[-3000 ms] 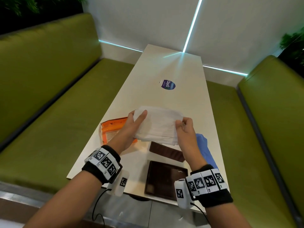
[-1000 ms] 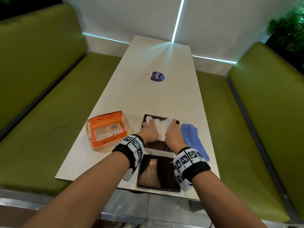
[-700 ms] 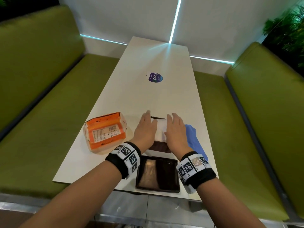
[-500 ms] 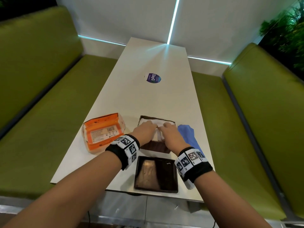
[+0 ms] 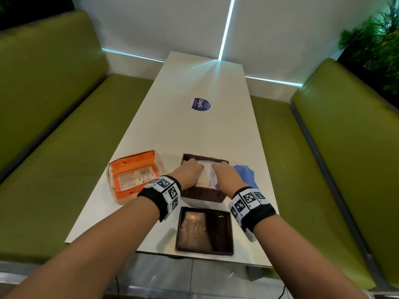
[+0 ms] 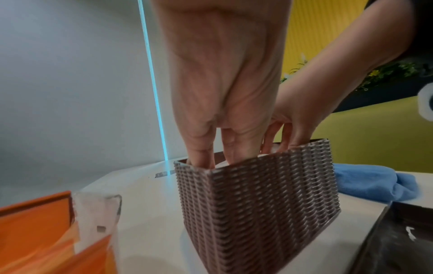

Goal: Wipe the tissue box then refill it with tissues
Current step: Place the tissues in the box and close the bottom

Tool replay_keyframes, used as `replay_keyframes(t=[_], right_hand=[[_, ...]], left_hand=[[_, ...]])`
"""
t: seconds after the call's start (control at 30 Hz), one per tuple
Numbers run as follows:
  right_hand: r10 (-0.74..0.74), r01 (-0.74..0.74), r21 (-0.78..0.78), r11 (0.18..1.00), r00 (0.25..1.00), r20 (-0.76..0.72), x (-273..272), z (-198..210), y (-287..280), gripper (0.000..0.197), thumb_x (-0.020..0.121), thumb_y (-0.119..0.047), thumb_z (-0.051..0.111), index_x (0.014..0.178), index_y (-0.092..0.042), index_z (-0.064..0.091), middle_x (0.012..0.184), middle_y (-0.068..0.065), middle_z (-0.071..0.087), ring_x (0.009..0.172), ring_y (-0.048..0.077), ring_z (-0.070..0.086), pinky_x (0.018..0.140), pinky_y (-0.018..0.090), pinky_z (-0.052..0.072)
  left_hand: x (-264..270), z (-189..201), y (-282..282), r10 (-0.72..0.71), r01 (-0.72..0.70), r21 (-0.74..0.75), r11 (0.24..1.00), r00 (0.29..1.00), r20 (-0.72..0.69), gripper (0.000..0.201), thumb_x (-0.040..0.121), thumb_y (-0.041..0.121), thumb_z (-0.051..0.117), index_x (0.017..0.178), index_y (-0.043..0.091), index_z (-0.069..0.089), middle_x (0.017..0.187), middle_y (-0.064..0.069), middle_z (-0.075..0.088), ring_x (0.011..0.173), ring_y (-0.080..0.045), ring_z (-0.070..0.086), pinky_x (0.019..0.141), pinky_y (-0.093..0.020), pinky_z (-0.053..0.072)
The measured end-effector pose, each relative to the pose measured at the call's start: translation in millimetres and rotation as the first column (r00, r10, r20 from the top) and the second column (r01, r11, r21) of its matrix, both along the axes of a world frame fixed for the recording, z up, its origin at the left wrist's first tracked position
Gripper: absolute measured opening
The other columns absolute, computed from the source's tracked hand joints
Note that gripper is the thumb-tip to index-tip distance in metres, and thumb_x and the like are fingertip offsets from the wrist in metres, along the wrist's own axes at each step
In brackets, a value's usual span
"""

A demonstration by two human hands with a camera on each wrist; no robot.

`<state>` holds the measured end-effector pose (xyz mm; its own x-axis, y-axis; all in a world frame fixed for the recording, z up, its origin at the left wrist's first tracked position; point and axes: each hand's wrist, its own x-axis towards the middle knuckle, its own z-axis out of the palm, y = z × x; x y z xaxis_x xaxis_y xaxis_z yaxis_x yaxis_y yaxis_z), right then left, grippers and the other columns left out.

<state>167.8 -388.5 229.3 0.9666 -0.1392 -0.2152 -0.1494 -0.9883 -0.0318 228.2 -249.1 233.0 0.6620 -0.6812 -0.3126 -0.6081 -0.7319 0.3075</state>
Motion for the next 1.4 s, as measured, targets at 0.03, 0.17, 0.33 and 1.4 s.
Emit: replay_keyframes(t=[0.03, 0.17, 0.33, 1.4], right_hand=[[0.007, -0.007, 0.005, 1.0, 1.0, -0.012, 0.8, -1.3, 1.9, 0.024, 0.089, 0.004, 0.05, 0.111, -0.004, 0.057, 0.118, 0.012, 0.056, 0.084, 0.023, 0.056, 0.061, 0.021, 0.03], [0.023, -0.022, 0.037, 0.999, 1.0, -0.016, 2.7, -1.1, 4.8, 0.023, 0.09, 0.003, 0.05, 0.111, -0.004, 0.058, 0.115, 0.012, 0.057, 0.097, 0.027, 0.058, 0.068, 0.023, 0.034], [0.041, -0.042, 0.029, 0.999, 0.998, 0.052, -7.1, -1.4, -3.9, 0.021, 0.091, -0.003, 0.052, 0.112, -0.007, 0.055, 0.114, 0.008, 0.054, 0.081, 0.022, 0.051, 0.066, 0.022, 0.03], [0.398, -0.391, 0.08, 0.917, 0.909, -0.125, -177.4, -56.0, -10.0, 0.07, 0.054, -0.063, 0.075, 0.105, -0.024, 0.047, 0.14, 0.011, 0.046, 0.132, 0.03, 0.043, 0.103, 0.037, 0.042]], left_hand=[[0.2, -0.6, 0.4, -0.004, 0.004, -0.005, 1.0, 1.0, -0.005, 0.045, 0.089, -0.005, 0.052, 0.133, 0.002, 0.05, 0.134, -0.019, 0.046, 0.123, -0.033, 0.047, 0.102, -0.043, 0.043], [1.4, 0.2, 2.7, 0.0, 0.001, -0.045, 0.999, 1.0, 0.018, 0.042, 0.09, -0.002, 0.056, 0.132, -0.003, 0.05, 0.133, -0.022, 0.052, 0.127, -0.031, 0.044, 0.103, -0.041, 0.04], [2.2, -5.0, 9.8, 0.04, -0.039, -0.145, 0.989, 0.999, 0.001, 0.052, 0.085, 0.008, 0.07, 0.133, 0.001, 0.05, 0.137, -0.018, 0.045, 0.124, -0.031, 0.047, 0.104, -0.038, 0.042], [-119.8, -77.4, 134.1, -0.391, 0.407, -0.181, 0.895, 0.913, 0.116, 0.042, 0.079, 0.056, 0.062, 0.108, 0.029, 0.05, 0.13, 0.008, 0.048, 0.125, -0.008, 0.039, 0.093, -0.019, 0.046]])
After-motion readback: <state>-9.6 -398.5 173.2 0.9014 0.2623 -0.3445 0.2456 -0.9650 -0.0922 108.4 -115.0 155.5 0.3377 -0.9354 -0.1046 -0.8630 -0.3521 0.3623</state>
